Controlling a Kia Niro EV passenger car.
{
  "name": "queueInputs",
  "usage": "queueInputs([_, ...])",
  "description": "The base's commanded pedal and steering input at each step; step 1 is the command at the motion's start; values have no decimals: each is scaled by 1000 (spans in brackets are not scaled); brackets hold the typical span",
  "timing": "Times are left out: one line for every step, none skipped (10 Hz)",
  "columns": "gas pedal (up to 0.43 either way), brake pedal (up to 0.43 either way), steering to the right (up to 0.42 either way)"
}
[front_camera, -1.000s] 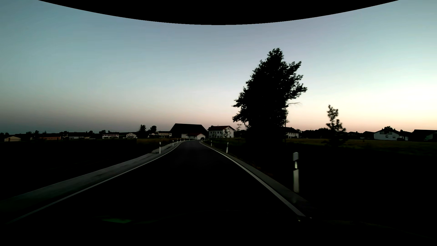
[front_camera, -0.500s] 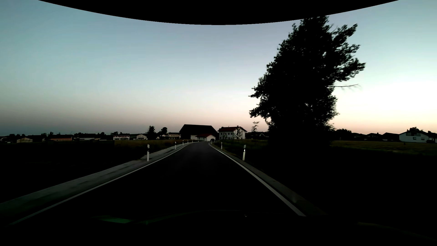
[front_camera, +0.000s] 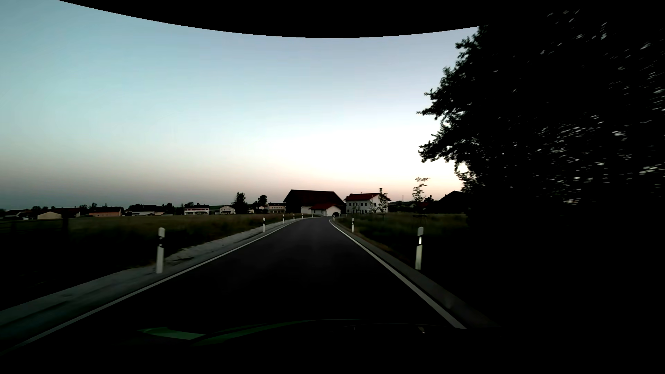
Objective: Follow the waypoints while adhering to traffic rules and regulations
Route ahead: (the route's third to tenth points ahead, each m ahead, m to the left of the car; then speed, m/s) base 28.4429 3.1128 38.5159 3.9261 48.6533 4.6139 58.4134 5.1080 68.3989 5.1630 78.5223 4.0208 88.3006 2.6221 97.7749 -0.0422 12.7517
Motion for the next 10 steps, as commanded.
queueInputs([110, 0, -26])
queueInputs([110, 0, -21])
queueInputs([110, 0, -19])
queueInputs([110, 0, -18])
queueInputs([110, 0, -16])
queueInputs([110, 0, -15])
queueInputs([110, 0, -15])
queueInputs([110, 0, -14])
queueInputs([110, 0, -14])
queueInputs([110, 0, -12])
